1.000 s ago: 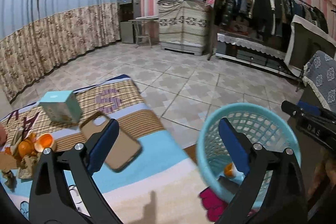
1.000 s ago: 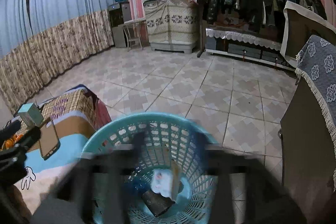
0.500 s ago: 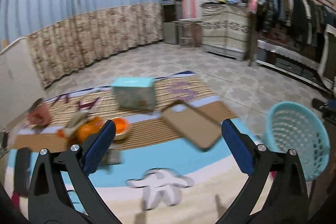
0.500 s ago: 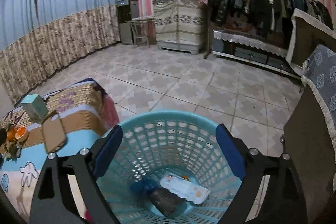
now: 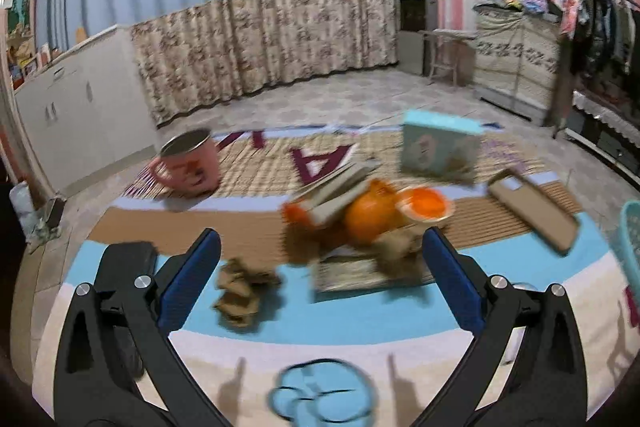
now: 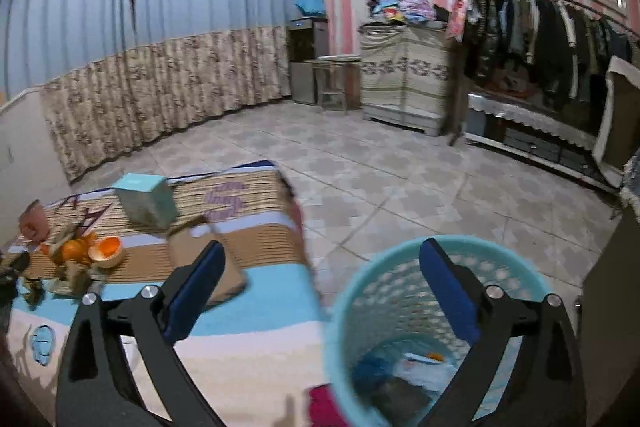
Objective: Collect trash
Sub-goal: 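Move both tools back over the blanket toward the crumpled brown paper, then close both tools on the crumpled brown paper and lift it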
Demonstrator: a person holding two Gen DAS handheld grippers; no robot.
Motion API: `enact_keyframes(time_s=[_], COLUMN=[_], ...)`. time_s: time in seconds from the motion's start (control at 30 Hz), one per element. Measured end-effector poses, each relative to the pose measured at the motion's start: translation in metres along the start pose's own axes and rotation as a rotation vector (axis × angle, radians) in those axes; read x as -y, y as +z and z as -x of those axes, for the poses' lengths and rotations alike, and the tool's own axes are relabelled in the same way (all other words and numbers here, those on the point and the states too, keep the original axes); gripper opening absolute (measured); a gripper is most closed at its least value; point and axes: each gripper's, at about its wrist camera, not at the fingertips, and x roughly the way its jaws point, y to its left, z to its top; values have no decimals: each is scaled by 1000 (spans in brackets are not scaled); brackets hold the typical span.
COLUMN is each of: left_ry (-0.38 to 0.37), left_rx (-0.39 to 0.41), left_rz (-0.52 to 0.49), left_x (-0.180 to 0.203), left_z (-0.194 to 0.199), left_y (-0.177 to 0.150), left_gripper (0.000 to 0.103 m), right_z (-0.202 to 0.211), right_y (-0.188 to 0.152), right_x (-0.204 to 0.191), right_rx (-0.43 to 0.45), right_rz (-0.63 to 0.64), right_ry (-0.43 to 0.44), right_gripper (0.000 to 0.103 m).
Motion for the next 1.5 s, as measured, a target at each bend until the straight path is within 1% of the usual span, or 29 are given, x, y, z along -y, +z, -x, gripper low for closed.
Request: enact_keyframes(time_s=[0.17,0.27,0.33,0.43,0.5,0.57,0.6,0.67,0.7,0.73,0.8,0.83,0.97,1.1,1.23,1.33,1.4,1.5], left_ry=[-19,-15,-17,-17,-33,-51,-57,-73,-86,-93,-106,-113,-83,-56,-24,-21,-1,9], left_rx=[-57,-90,-114,-156,-191,-205,-208,-219,-230,-237,-243,-243,-234,-206,-129,-77,-44,-13], left_rz=[49,81,98,96,120,137,140,141,141,140,136,131,110,104,81,96,99,109], left_x=[-34,-48,-58,-63,-68,-72,-71,-71,-70,-69,-68,-66,-65,-67,-71,-79,-85,-94], left_z=[-25,-38,-45,-58,-66,-70,-71,-75,-77,-78,-80,-80,-78,-68,-43,-27,-17,-7], left_y=[-10,-13,-18,-22,-24,-26,-27,-27,-27,-27,-28,-27,-25,-18,0,13,20,26], left_gripper=[97,97,97,97,94,86,84,73,70,63,58,56,55,55,55,55,55,55], right_z=[-6,-10,-12,-15,-17,-19,-19,-19,-20,-21,-23,-24,-25,-29,-34,-39,-42,-47], right_y=[-11,-20,-24,-29,-30,-31,-31,-34,-35,-35,-35,-35,-36,-38,-37,-38,-40,-41], right_x=[-30,-46,-51,-58,-57,-60,-60,-62,-64,-65,-68,-70,-80,-100,-135,-167,-181,-208], right_rx=[-16,-30,-44,-62,-69,-75,-76,-78,-81,-84,-88,-89,-90,-104,-118,-131,-141,-154], right_rz=[17,51,63,72,72,76,79,89,94,99,106,111,124,140,170,206,214,249], right_ry=[48,50,58,63,68,74,75,76,75,74,76,76,90,132,193,228,252,286], right_gripper=[96,96,96,96,96,96,96,96,96,96,96,96,96,96,96,96,96,96])
